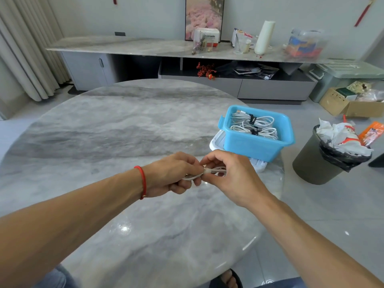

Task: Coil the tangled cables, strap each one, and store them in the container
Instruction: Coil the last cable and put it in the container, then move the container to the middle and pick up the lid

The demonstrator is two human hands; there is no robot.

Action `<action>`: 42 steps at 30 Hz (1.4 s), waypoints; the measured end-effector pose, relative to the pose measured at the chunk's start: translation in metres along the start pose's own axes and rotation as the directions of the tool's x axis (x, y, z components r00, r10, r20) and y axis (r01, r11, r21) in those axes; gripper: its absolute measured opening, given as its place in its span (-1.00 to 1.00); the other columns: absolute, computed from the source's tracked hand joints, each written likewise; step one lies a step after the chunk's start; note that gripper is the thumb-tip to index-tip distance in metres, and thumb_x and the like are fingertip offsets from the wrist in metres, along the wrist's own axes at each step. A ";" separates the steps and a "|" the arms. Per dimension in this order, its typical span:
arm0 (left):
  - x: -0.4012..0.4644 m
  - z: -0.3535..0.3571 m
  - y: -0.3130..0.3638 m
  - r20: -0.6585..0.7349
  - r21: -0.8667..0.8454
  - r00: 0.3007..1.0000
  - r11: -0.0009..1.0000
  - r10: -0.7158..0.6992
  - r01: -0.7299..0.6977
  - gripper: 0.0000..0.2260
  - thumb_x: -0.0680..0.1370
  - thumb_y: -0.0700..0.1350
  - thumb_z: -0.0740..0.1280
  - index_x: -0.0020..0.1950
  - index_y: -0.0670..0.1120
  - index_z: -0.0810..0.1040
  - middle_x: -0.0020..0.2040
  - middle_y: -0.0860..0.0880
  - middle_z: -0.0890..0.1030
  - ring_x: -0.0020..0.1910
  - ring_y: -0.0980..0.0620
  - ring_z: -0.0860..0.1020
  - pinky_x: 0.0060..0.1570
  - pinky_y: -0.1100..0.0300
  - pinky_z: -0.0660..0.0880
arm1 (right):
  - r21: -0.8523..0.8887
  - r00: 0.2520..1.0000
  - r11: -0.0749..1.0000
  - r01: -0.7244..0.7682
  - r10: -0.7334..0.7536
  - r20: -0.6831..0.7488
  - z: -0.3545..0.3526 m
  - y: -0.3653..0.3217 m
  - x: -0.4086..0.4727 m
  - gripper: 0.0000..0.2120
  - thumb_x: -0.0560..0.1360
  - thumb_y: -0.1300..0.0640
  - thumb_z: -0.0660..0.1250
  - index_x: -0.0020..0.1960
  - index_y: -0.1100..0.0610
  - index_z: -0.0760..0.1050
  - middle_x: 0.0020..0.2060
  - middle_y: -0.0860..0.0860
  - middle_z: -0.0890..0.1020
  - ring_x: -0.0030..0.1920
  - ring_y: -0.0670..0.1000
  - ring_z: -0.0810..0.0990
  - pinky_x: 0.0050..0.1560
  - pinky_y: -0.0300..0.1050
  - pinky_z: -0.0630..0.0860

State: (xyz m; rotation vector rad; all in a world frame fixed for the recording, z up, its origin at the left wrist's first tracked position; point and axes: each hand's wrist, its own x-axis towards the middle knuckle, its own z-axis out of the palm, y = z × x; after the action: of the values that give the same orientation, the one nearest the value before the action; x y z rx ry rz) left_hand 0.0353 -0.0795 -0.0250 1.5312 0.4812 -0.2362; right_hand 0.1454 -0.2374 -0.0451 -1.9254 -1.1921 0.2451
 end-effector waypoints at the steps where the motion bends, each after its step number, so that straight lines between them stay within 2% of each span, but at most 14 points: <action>1: 0.003 0.000 0.002 -0.016 -0.019 1.000 1.000 0.020 -0.021 -0.90 0.61 -0.19 0.33 -0.07 -0.20 0.55 -0.20 -0.16 0.53 -0.45 0.07 0.25 -0.53 0.25 0.18 | -0.049 0.999 0.998 0.030 -0.031 -0.010 -0.004 -0.002 0.003 -0.81 0.42 0.14 0.59 -0.02 -0.03 0.66 -0.16 -0.15 0.68 -0.06 -0.18 0.65 -0.05 -0.31 0.54; 4: 0.019 0.007 0.018 -0.103 0.000 0.984 0.990 0.143 -0.143 -0.82 0.60 -0.11 0.38 0.05 -0.23 0.63 -0.15 -0.14 0.54 -0.40 0.07 0.36 -0.45 0.24 0.36 | -0.174 0.990 0.982 0.069 -0.089 -0.108 -0.034 -0.002 0.012 -0.82 0.42 0.21 0.56 -0.02 0.00 0.69 -0.14 -0.14 0.66 -0.04 -0.19 0.61 -0.05 -0.43 0.45; 8: 0.053 0.023 0.053 -0.222 0.144 0.910 0.935 0.351 -0.325 -0.82 0.61 -0.15 0.37 0.17 -0.17 0.65 -0.17 -0.12 0.61 -0.34 0.08 0.51 -0.29 0.18 0.58 | -0.199 0.965 0.979 -0.043 -0.011 -0.261 -0.085 0.019 0.022 -0.78 0.42 0.27 0.57 0.01 0.04 0.70 -0.07 -0.09 0.68 -0.07 -0.18 0.62 0.01 -0.48 0.42; 11: 0.091 0.032 0.087 -0.226 0.489 0.817 0.787 0.531 -0.376 -0.83 0.59 -0.12 0.37 0.14 -0.09 0.68 -0.21 -0.03 0.67 -0.32 0.10 0.57 -0.22 0.20 0.58 | -0.222 0.925 0.970 -0.096 0.005 -0.380 -0.109 0.042 0.038 -0.76 0.41 0.27 0.59 0.03 0.06 0.71 -0.08 -0.11 0.66 -0.08 -0.19 0.60 0.03 -0.52 0.38; 15: 0.145 0.037 0.118 -0.202 0.822 0.698 0.506 0.687 -0.260 -0.82 0.57 -0.02 0.38 0.10 0.01 0.72 0.00 -0.01 0.69 0.06 -0.02 0.56 0.03 0.18 0.43 | -0.269 0.881 0.946 -0.183 0.036 -0.471 -0.123 0.075 0.060 -0.87 0.48 0.20 0.54 0.03 0.11 0.72 -0.02 -0.01 0.71 0.06 0.04 0.62 0.16 -0.16 0.47; 17: 0.167 0.034 0.112 -0.206 0.913 0.736 0.397 0.645 -0.092 -0.75 0.56 0.15 0.36 0.13 0.07 0.71 0.23 -0.02 0.57 0.31 -0.09 0.36 0.21 0.06 0.34 | -0.347 0.886 0.898 -0.269 0.089 -0.456 -0.122 0.093 0.061 -0.93 0.54 0.14 0.50 -0.05 0.14 0.74 -0.04 0.03 0.74 0.08 0.12 0.59 0.15 -0.01 0.44; 22: 0.191 0.016 0.092 -0.203 0.794 0.853 0.591 0.482 -0.145 -0.69 0.57 0.26 0.29 0.14 0.15 0.70 0.55 -0.03 0.28 0.49 -0.12 0.18 0.44 -0.13 0.25 | -0.220 0.816 0.902 -0.372 0.204 -0.541 -0.118 0.115 0.061 -0.89 0.54 0.08 0.49 -0.06 0.11 0.72 -0.02 0.00 0.68 0.18 0.11 0.54 0.21 -0.01 0.42; 26: 0.202 0.018 0.089 -0.329 0.447 0.838 0.854 0.435 -0.267 -0.52 0.54 0.17 0.39 0.43 0.13 0.42 0.28 -0.02 0.45 0.22 -0.09 0.52 0.21 -0.03 0.53 | 0.097 0.645 0.835 -0.541 0.486 -0.589 -0.114 0.119 0.069 -0.50 0.54 0.01 0.47 0.41 0.03 0.39 0.27 0.04 0.38 0.23 0.08 0.44 0.22 -0.06 0.42; 28: 0.206 0.025 0.086 -0.423 0.302 0.848 0.932 0.319 -0.200 -0.39 0.54 0.18 0.39 0.50 0.03 0.26 0.24 -0.04 0.44 0.14 -0.08 0.53 0.19 -0.02 0.53 | 0.205 0.582 0.772 -0.601 0.599 -0.551 -0.112 0.123 0.070 -0.44 0.55 -0.06 0.45 0.45 0.02 0.31 0.25 0.03 0.42 0.10 0.06 0.50 -0.01 -0.07 0.47; 31: 0.211 0.031 0.080 -0.434 0.214 0.867 0.962 0.247 -0.167 -0.46 0.56 0.19 0.33 0.39 -0.14 0.43 0.14 -0.07 0.54 0.10 -0.09 0.55 0.17 -0.04 0.53 | 0.308 0.557 0.740 -0.598 0.660 -0.504 -0.106 0.127 0.071 -0.55 0.57 -0.12 0.40 0.36 0.06 0.42 0.15 0.03 0.59 -0.01 0.03 0.59 -0.30 -0.19 0.39; 33: 0.208 0.035 0.081 -0.423 0.128 0.872 0.969 0.247 -0.212 -0.61 0.56 0.13 0.36 0.17 -0.16 0.59 -0.01 -0.12 0.62 -0.02 -0.09 0.59 0.15 -0.10 0.56 | 0.313 0.557 0.751 -0.581 0.647 -0.521 -0.105 0.126 0.070 -0.61 0.57 -0.11 0.39 0.30 0.06 0.47 0.10 0.02 0.62 -0.01 0.04 0.62 -0.28 -0.18 0.44; 36: 0.197 0.035 0.088 -0.397 -0.028 0.886 0.962 0.238 -0.271 -0.68 0.57 0.05 0.40 0.13 -0.19 0.62 0.12 -0.29 0.64 0.00 -0.14 0.61 0.18 -0.25 0.54 | 0.293 0.556 0.776 -0.559 0.613 -0.562 -0.110 0.117 0.070 -0.73 0.57 -0.08 0.37 0.17 0.05 0.52 0.03 0.03 0.65 -0.01 0.08 0.64 -0.06 -0.02 0.59; 39: 0.172 0.025 0.096 -0.383 0.010 0.869 0.942 0.314 -0.336 -0.68 0.57 0.09 0.39 0.15 -0.12 0.62 0.16 -0.26 0.63 0.04 -0.14 0.62 0.20 -0.23 0.53 | 0.249 0.570 0.814 -0.525 0.553 -0.608 -0.114 0.094 0.077 -0.76 0.55 -0.10 0.36 0.10 0.03 0.53 -0.04 0.00 0.65 -0.04 0.08 0.64 0.00 0.04 0.60; 42: 0.137 0.002 0.095 -0.393 0.056 0.847 0.929 0.358 -0.367 -0.72 0.57 0.09 0.38 0.15 -0.08 0.62 0.09 -0.19 0.66 0.06 -0.17 0.63 0.17 -0.10 0.57 | 0.252 0.623 0.830 -0.498 0.544 -0.562 -0.100 0.062 0.081 -0.76 0.52 -0.14 0.35 0.06 -0.01 0.53 -0.10 -0.03 0.65 -0.09 0.04 0.64 -0.12 -0.03 0.54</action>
State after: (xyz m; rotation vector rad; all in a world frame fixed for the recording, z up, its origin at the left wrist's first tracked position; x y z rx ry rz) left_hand 0.1980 -0.0569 -0.0003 1.6209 0.4961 0.3847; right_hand 0.2831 -0.2386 -0.0072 -2.0174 -0.1590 -0.0533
